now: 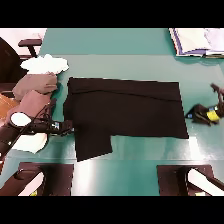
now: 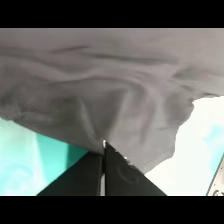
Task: Fold the shirts.
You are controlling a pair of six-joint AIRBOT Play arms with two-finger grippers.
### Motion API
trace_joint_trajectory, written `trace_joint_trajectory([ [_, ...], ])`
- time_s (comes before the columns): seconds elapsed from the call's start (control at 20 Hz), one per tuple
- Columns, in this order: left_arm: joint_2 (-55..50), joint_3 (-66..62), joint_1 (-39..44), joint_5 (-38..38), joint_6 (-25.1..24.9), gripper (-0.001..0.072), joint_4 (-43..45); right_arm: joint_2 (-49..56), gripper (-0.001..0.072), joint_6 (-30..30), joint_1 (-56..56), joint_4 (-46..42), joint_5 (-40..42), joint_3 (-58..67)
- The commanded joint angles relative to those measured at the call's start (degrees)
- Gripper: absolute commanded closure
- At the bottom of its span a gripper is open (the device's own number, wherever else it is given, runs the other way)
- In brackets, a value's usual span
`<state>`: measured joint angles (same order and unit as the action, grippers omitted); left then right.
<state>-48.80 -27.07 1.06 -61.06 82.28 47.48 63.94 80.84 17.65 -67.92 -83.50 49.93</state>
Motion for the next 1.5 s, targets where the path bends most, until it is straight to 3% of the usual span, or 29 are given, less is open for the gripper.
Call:
trace_joint_trajectory([
  [0.0,0.1,-3.1,0.0,-0.9,-1.4,0.0684,0.1,-4.6,0.0183,-0.1,12.5,-1.2,0.0,-12.7],
  [0.2,0.0,-3.0,0.0,-0.9,-1.8,0.0685,0.1,-4.1,0.0245,-0.3,21.5,1.0,1.7,-21.7],
  [0.45,0.0,-3.0,0.0,-1.0,-1.7,0.0685,0.1,-1.1,0.0276,-0.3,15.3,9.7,13.1,-23.0],
  [0.55,0.0,-3.1,0.0,-1.6,-1.8,0.0685,0.8,-0.8,0.0403,-0.3,11.2,11.2,16.1,-21.9],
  [0.6,0.1,-3.2,0.0,-2.4,-1.7,0.0685,2.2,-0.9,0.0418,-0.3,9.2,11.0,16.6,-20.8],
  [0.8,0.2,-5.9,0.0,-9.9,0.3,0.0687,9.7,-1.0,0.0694,-0.3,4.2,9.0,13.8,-15.1],
  [0.9,3.0,-5.9,0.0,-12.3,0.8,0.0688,9.8,-1.2,0.0694,-0.3,1.9,3.1,8.2,-12.6],
  [1.0,9.1,-5.8,0.0,-15.9,4.3,0.0687,11.0,-4.5,0.0694,-0.2,-0.5,-4.2,2.8,-11.8],
  [1.25,23.0,-6.1,0.0,-34.2,14.0,0.0686,10.3,-21.3,0.0695,2.3,-2.3,-12.8,-10.3,-11.7],
  [1.45,18.7,-9.4,0.0,-23.8,11.3,0.0687,10.9,-23.3,0.0696,4.6,-2.4,-10.5,-9.2,-6.1],
])
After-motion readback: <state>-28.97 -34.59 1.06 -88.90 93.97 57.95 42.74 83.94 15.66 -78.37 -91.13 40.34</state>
